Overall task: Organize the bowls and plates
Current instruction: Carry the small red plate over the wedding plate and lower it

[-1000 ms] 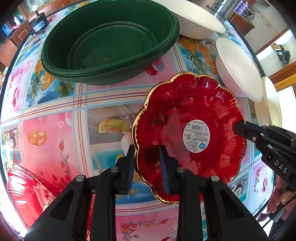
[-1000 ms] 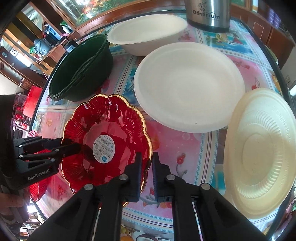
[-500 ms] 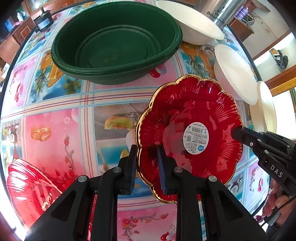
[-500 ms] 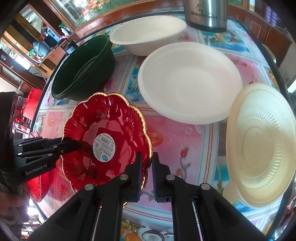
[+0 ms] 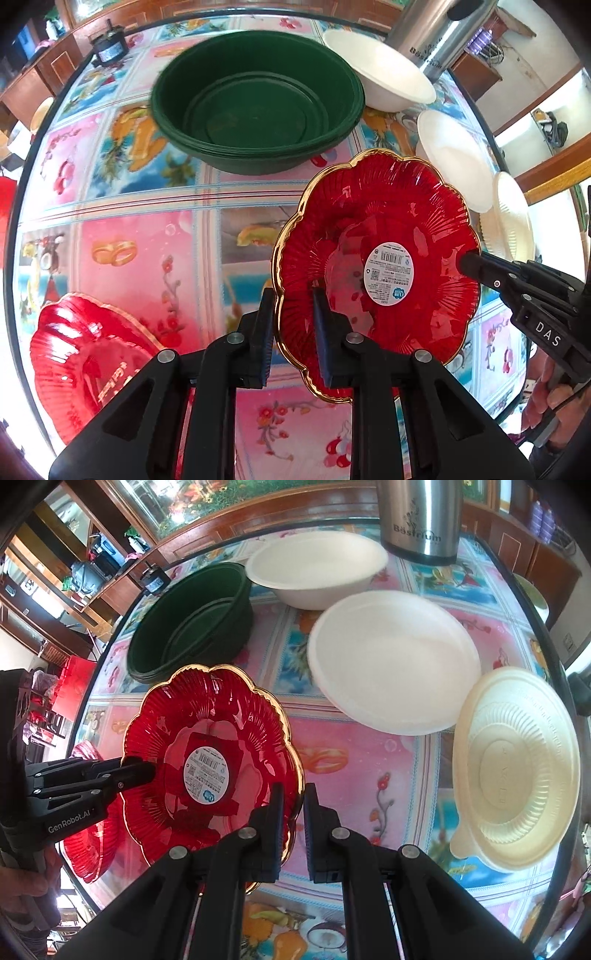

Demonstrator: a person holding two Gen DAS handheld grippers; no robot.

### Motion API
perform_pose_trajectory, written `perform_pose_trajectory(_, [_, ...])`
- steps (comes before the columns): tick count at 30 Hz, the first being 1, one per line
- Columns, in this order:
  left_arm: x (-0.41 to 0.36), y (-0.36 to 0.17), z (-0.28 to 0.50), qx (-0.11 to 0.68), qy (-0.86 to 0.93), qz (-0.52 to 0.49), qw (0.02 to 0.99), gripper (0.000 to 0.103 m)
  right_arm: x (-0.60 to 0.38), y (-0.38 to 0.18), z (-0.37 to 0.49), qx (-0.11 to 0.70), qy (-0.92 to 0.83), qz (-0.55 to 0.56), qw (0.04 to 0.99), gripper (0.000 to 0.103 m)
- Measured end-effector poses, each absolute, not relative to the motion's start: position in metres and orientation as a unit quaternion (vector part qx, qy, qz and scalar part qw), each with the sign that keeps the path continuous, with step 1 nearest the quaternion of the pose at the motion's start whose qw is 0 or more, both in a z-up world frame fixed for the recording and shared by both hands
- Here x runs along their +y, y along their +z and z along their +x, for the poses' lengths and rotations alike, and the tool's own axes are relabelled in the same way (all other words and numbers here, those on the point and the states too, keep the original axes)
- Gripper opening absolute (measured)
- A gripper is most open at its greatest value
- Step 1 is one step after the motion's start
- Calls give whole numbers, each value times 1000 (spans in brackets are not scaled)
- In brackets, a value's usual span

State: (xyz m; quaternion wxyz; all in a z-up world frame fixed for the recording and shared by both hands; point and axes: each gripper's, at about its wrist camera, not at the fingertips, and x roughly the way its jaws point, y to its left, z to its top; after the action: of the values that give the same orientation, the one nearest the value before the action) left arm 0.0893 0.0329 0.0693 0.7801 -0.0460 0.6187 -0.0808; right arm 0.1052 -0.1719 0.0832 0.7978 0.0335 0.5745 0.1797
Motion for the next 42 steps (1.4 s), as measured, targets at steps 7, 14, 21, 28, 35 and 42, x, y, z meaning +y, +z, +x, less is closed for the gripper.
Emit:
perform_pose_trajectory(7, [60,91,69,605,-70,-55,791,19,-149,102,97,565,192,25,802,8])
perform_pose_trajectory(14, [101,108,45,593,-44,-74,801,19,-111,113,87,558,216,10,801,8])
perform_pose_trajectory(21, [145,113,20,588,-15,-89,804,19,-64,119,76,551,247,-10,797,8])
perform_pose_trajectory(28, [187,106,0,592,12,-101,800,19,-21,112,69,553,274,-28,786,8])
perform_pose_trajectory(35, [211,87,-18,605,27,-114,787,19,11,97,61,566,289,-42,771,8])
perform_pose_trajectory(42, [220,73,-28,614,32,-119,779,20,26,84,54,578,290,-48,761,8])
